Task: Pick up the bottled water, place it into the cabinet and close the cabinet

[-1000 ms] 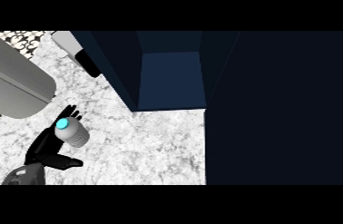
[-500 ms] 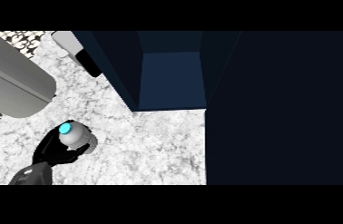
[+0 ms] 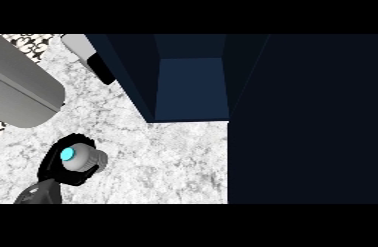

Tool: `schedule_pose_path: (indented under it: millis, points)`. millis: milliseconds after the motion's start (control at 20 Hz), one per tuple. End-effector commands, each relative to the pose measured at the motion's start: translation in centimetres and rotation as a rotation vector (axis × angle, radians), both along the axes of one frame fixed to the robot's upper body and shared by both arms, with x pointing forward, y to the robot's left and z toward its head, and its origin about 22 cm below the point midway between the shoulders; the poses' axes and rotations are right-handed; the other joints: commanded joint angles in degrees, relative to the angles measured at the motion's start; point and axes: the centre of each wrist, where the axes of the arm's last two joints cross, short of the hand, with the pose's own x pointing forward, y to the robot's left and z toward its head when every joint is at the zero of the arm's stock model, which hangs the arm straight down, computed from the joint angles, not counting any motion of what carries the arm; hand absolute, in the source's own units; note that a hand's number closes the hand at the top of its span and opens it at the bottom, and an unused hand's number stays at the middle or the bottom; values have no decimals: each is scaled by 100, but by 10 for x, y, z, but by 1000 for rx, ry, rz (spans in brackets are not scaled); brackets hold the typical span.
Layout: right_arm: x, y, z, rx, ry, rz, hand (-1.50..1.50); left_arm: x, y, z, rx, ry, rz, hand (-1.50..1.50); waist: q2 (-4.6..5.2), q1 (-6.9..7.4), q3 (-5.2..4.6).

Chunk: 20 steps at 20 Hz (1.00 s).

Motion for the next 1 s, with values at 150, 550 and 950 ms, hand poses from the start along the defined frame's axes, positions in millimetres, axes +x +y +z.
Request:
schedule_pose_path:
  millis: [150,550,950]
  points:
    - [-13,12,31,1,-36,15,-150,-12,-36,-18,-58,-176,255,150,-36,104,24]
    - [-18,22,38,11,-51,15,-150,12,-75,6,-11,-203,174,150,-44,126,31]
    - [-17,20,45,12,-56,0,-150,26,-133,41,-2,-233,108,150,-53,138,25]
